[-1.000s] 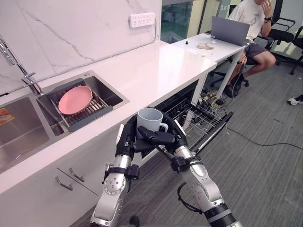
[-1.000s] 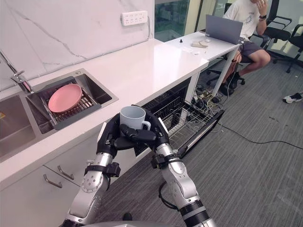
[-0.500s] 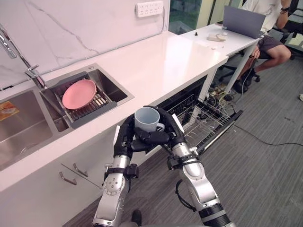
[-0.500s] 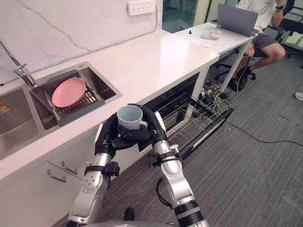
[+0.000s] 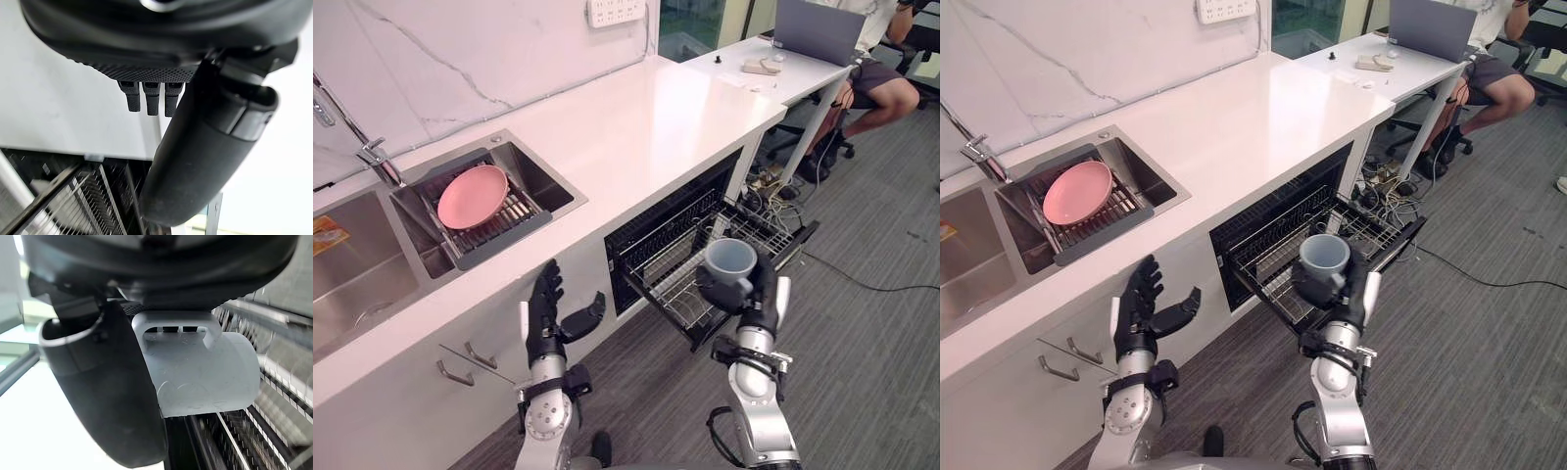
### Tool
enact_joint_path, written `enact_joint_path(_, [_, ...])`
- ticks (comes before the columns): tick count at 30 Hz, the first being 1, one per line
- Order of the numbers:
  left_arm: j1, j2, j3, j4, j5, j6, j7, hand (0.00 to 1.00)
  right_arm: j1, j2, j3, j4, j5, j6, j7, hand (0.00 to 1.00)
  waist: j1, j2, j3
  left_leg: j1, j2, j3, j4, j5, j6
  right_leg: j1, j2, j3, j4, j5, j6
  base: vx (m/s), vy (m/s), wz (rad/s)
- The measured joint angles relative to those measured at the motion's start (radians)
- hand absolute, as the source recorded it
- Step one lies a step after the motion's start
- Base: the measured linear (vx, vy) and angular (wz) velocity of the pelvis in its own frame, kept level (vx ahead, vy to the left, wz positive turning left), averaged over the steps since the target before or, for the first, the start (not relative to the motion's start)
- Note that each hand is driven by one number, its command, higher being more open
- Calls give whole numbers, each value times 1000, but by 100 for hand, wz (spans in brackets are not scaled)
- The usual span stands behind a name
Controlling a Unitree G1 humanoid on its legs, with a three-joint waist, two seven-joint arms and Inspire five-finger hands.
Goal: Walk over to the sink, pick up the cup, carry it to the dishwasher, place the cup inside the dishwasher, then close the dishwasher door
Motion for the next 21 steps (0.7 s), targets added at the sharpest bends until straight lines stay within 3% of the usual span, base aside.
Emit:
enact_joint_path(3, [0, 6, 22, 2, -2, 0, -27, 90, -42, -11, -31, 51, -1, 11, 35, 30, 0, 0, 0, -22, 0, 0, 0, 0, -1, -22, 0, 0, 2, 3, -1, 0, 0, 0])
enact_joint_path(7, [-13, 60, 41, 59, -23, 0, -81, 90, -187, -100, -115, 261, -1, 67, 68, 30, 19, -1, 7, -62, -3, -2, 3, 10, 5, -52, 1, 1, 0, 9, 1, 16, 2, 5])
enact_joint_path(9, [-23, 85, 57, 105, -45, 1, -109, 90, -267, -158, -162, 352, -1, 97, 71, 30, 28, -3, 45, -96, -5, -17, 26, 9, 6, -65, 0, -21, 1, 10, 1, -10, -6, 24])
enact_joint_path(15, [-18, 96, 117, 209, -78, 1, -134, 90, -462, -273, -220, 463, -1, 107, 70, 30, 67, 5, 149, -189, 2, -42, 95, 2, 3, -132, 2, -42, 39, 11, -4, -62, 0, 14])
enact_joint_path(21, [-16, 101, 145, 339, -82, 1, -146, 90, -562, -341, -258, 549, -1, 114, 64, 30, 104, 12, 207, -261, 5, -58, 131, 3, 4, -211, -2, -58, 113, -10, -17, -90, 5, 8])
